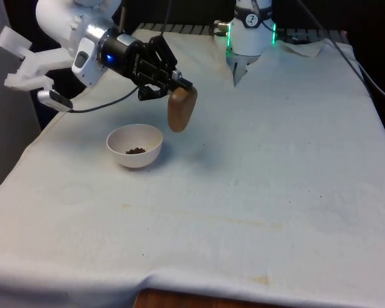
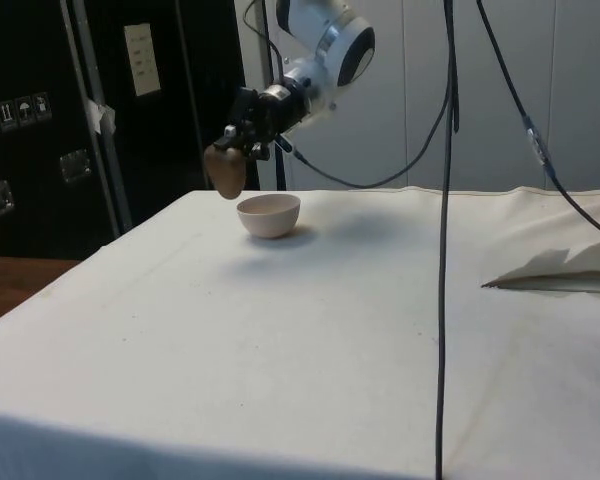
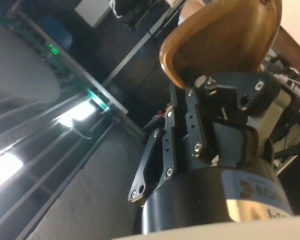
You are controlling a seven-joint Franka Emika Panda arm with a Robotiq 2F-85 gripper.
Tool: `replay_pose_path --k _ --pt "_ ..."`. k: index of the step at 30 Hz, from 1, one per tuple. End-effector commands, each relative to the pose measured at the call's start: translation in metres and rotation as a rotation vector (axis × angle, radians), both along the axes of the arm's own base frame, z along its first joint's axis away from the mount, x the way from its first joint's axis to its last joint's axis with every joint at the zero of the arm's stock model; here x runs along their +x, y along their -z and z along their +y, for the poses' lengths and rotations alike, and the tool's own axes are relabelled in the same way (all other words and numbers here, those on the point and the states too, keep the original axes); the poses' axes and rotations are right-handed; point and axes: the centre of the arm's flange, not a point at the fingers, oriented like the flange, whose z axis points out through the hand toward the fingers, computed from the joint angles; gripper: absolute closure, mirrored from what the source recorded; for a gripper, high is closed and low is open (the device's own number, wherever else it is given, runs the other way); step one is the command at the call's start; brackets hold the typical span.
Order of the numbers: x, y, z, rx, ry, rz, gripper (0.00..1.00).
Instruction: Pour the coffee beans from the cup into the bowl.
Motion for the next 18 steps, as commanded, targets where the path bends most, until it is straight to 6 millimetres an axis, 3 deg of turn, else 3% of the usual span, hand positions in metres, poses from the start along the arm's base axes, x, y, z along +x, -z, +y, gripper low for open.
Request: replay_pose_path --k 1,18 --pt "0.000 -0.001 0.003 -0.021 0.008 0.008 0.99" --pt "0.008 0.003 0.023 -0.128 -0.035 0.052 0.99"
